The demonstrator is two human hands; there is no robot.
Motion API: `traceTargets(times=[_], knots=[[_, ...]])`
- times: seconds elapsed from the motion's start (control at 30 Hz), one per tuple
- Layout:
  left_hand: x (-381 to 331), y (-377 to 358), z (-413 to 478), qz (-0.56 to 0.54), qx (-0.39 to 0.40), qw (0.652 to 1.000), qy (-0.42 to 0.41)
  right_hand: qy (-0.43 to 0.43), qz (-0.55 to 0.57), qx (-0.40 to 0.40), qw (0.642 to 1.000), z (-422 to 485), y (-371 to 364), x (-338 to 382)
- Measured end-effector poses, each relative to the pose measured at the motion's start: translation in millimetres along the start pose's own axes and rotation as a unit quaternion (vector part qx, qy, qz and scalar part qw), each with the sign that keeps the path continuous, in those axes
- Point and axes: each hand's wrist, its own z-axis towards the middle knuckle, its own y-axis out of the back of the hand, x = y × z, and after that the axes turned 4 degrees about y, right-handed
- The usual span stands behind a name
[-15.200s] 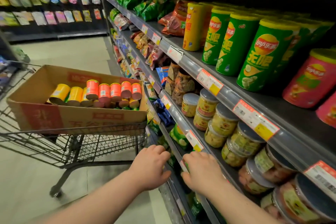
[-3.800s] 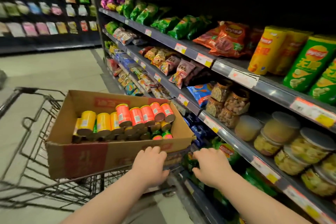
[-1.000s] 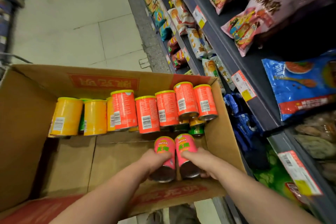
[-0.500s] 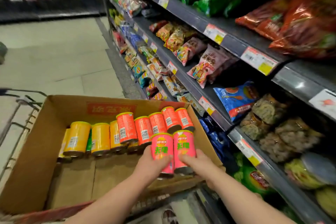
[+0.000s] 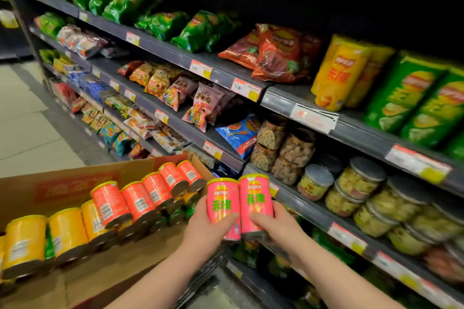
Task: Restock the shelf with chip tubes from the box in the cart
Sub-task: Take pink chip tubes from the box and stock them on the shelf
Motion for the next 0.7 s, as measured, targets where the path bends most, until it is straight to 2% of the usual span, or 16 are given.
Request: traceTargets(times=[0.3,0.5,0.7], knots=[[-48,-67,-16,0.012,0.097,0.991,-0.091,0.047,0.020,-0.126,0.991,-46,77,-2],[-84,-120,-32,-0.010,0.161,0.980,-0.116,0.081,0.027,-0.191,0.978,-73,136,-3],[-115,-186,-54,-0.054,0.197,0.970,-0.131,0.152,-0.014,-0.332,0.931,-103,230,6]])
